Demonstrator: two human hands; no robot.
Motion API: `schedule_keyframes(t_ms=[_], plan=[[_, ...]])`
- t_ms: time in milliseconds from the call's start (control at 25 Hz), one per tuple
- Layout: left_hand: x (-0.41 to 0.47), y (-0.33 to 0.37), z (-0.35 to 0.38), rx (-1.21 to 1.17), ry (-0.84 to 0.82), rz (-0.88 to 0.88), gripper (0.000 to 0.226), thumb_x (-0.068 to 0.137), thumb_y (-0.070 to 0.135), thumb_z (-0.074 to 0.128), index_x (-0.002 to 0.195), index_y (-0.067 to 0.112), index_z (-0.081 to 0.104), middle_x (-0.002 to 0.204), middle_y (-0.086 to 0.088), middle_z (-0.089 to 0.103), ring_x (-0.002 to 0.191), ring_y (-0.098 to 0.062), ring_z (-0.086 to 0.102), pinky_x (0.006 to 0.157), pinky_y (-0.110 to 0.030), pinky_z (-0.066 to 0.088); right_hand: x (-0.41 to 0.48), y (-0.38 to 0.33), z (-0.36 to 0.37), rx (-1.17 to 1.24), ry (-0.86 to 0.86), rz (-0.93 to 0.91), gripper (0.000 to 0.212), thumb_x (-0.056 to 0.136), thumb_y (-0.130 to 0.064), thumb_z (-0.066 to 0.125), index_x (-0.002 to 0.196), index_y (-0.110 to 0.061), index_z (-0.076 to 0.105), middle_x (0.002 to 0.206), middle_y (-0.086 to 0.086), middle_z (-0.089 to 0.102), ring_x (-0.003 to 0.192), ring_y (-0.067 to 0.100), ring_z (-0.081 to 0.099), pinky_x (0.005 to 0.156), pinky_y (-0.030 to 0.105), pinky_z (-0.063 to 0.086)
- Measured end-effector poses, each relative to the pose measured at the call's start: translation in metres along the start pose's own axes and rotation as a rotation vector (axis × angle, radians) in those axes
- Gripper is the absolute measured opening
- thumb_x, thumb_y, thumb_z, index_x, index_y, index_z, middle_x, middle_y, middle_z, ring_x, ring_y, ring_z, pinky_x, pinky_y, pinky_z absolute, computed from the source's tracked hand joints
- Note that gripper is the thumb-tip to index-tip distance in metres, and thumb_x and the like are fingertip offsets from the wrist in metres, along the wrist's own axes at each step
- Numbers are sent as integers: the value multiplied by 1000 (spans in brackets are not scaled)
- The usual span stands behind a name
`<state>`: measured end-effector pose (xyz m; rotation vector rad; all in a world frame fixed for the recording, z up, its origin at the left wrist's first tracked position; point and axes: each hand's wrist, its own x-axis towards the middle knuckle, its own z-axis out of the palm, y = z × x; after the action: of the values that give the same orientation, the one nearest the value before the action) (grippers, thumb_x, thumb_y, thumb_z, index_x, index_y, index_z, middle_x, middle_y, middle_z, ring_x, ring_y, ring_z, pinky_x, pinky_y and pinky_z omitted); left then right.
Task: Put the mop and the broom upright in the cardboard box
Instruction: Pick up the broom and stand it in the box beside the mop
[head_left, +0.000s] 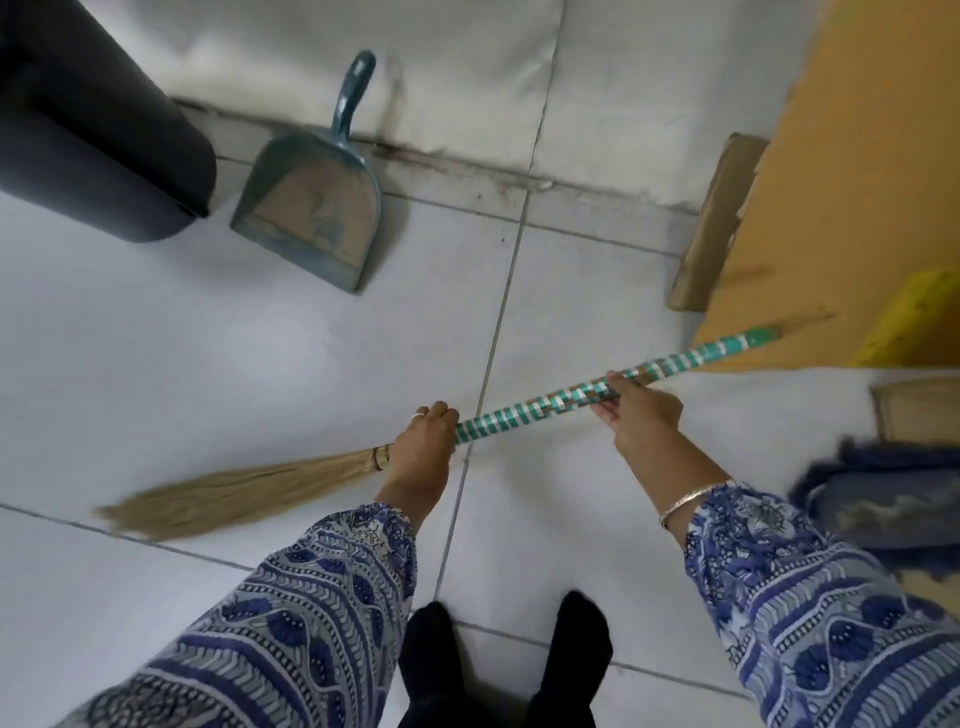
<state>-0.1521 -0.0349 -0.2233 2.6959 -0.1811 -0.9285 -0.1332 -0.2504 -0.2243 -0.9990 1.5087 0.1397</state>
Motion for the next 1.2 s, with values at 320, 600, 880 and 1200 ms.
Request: schedule_keyframes(t_ms=[320, 600, 880, 1200], plan=[[-143, 176, -209, -181, 95, 65, 13, 79, 3, 61, 92, 2, 57, 102, -18, 63, 91, -38, 59, 73, -43, 49, -288, -219, -102, -231, -4, -572, 12, 76, -9, 71, 73, -1, 63, 78, 19, 65, 76, 35, 67, 74, 47, 59], [-273, 356, -289, -258, 207, 242, 14, 77, 4, 64, 88, 1, 56, 98, -18, 65, 88, -37, 60, 66, -39, 44, -446, -334, -277, -206, -9, -928, 10, 75, -10, 71, 77, -2, 65, 77, 19, 67, 78, 38, 70, 73, 52, 58], [-372, 541, -256, -370, 298, 370, 14, 73, 2, 65, 83, 2, 56, 92, -18, 65, 71, -26, 50, 59, -33, 35, -481, -396, -484, -136, 52, -1117, 18, 73, -12, 73, 86, 0, 69, 82, 15, 71, 75, 29, 70, 73, 50, 59], [-391, 689, -206, -465, 253, 463, 17, 74, -2, 64, 90, 0, 58, 92, -18, 65, 74, -21, 48, 63, -31, 36, -448, -461, -608, -178, 95, -1204, 18, 71, -11, 74, 84, -1, 69, 86, 19, 73, 74, 29, 70, 73, 49, 59]])
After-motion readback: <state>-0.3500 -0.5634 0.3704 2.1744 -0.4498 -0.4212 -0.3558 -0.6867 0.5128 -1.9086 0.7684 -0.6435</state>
